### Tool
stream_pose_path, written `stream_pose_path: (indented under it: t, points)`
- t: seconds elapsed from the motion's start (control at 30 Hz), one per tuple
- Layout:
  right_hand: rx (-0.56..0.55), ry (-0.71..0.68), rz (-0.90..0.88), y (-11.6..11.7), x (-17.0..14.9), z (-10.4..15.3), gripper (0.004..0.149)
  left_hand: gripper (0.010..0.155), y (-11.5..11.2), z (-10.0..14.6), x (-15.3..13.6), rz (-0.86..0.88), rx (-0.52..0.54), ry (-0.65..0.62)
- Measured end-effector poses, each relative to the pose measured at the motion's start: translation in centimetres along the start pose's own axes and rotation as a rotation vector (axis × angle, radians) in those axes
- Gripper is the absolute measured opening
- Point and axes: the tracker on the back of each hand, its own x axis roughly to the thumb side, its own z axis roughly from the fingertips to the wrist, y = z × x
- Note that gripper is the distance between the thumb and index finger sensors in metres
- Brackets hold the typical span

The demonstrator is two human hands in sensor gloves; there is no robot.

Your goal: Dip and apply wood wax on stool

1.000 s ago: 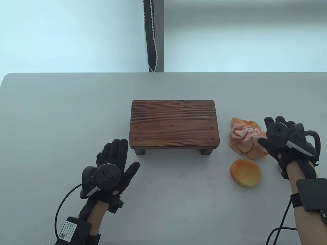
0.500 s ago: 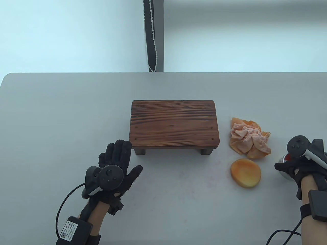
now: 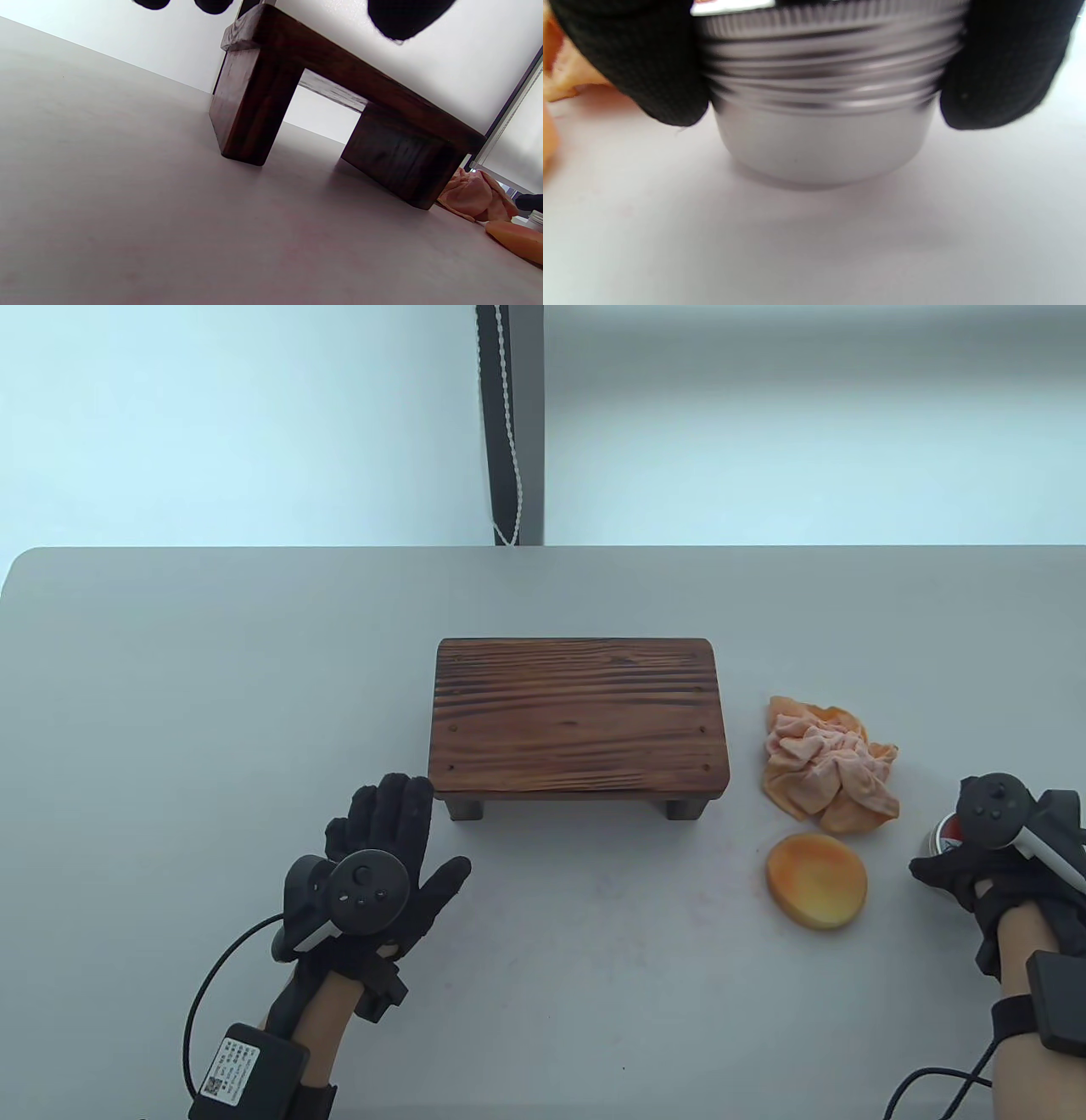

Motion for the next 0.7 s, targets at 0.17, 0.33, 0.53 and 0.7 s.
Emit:
stream_pose_path:
  t: [0.17, 0.33, 0.53, 0.7]
  points:
    - [-0.102, -0.115, 0.085, -3.6, 3.6, 2.2, 0.103, 0.097, -0.2, -0.2, 0.0, -0.013, -0.029, -0.011]
    - [-0.173, -0.288, 0.175, -6.8, 9.1, 5.4, 0.102, 0.098, 0.0, 0.0, 0.1, -0.018, -0.034, -0.014]
    - [-0.232, -0.532, 0.255, -7.2, 16.6, 9.2, 0.102, 0.099, 0.4, 0.4, 0.5, -0.027, -0.026, -0.035]
    - [-0.208, -0.706, 0.303, -4.9, 22.2, 10.6, 0.101, 0.099, 0.3, 0.4, 0.6, -0.028, -0.03, -0.046]
